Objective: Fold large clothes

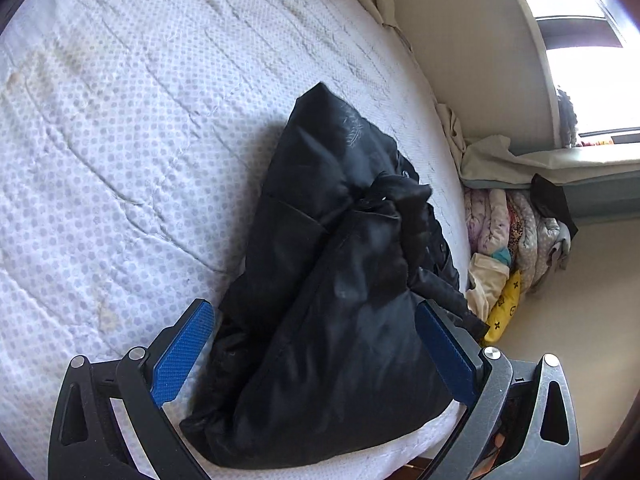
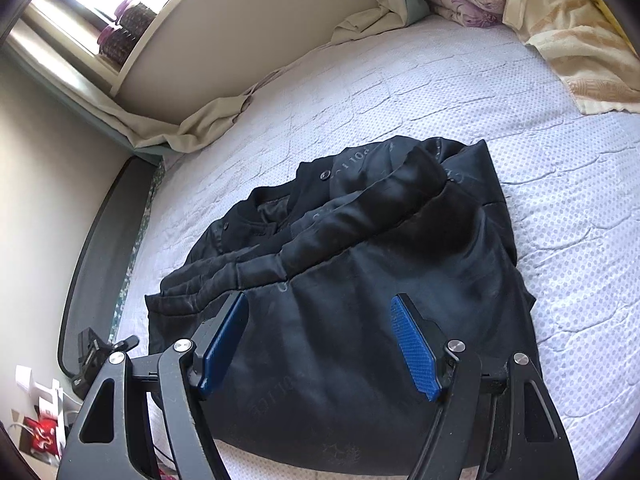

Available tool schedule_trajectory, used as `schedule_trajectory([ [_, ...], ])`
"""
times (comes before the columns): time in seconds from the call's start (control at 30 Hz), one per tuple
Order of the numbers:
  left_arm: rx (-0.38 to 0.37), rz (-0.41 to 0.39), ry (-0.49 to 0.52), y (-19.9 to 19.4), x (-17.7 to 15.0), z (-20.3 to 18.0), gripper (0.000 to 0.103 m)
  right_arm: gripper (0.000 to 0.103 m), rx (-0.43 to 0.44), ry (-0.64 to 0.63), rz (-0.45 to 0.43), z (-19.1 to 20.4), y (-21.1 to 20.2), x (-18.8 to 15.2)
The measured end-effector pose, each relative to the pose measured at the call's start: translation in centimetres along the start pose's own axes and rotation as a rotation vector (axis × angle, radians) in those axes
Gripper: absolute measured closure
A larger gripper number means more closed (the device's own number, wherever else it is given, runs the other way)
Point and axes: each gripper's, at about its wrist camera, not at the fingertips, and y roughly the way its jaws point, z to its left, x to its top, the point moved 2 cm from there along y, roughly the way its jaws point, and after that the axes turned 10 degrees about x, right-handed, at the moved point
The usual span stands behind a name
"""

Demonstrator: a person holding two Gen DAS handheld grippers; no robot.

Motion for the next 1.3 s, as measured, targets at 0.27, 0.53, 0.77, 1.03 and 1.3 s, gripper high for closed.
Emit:
schedule_trajectory([
  [0.27,-0.079,0.082,-0.035,4.2,-1.0,0.8,0.001,0.031,0.000,-0.056,-0.015,1.0,-1.1,-0.5],
  [0.53,-0.100,0.061,0.067,4.9,-2.9,-1.0,0.002,0.031,0.023,-0.046,0.007,0.7,-1.2,-0.6],
  [0.77,-0.108,0.084,0.027,5.3,-3.0,-0.1,0.031,0.031,0.050,-0.085,0.034,2.1,-0.5,-0.8],
  [1.03,-0.178,0.081,0.012,5.3,-2.6,-1.1,0.067,0.031,-0.031,-0.173,0.046,3.5,0.8,-1.4],
  [1.3,-0.231,0.030,0.029,3.4,-2.4,-3.3,0.076,0.063,-0.192,-0.333,0.037,3.4,1.6,-2.1],
])
